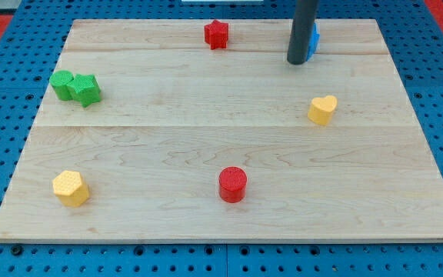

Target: Slide yellow heart diagonal to green star

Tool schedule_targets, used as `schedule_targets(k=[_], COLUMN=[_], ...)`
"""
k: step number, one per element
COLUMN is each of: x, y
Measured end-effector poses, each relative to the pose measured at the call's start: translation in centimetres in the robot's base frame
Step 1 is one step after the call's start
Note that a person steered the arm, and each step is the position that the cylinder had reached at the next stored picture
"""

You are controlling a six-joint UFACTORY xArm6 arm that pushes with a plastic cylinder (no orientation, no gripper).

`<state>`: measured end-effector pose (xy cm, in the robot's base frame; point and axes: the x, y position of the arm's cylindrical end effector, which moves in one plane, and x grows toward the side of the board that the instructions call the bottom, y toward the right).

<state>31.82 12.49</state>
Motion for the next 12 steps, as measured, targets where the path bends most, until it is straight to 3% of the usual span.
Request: schedule_targets(k=[1,2,3,5,6,7,8,10,11,12], x=[1.6,7.6,9.4,11.7,15.0,15.3,14.0,14.6,13.5,15.0], y=[5.4,5.3,0.1,3.4,2.1,-5.0,-4.8,-18.2,-17.4,-25.4])
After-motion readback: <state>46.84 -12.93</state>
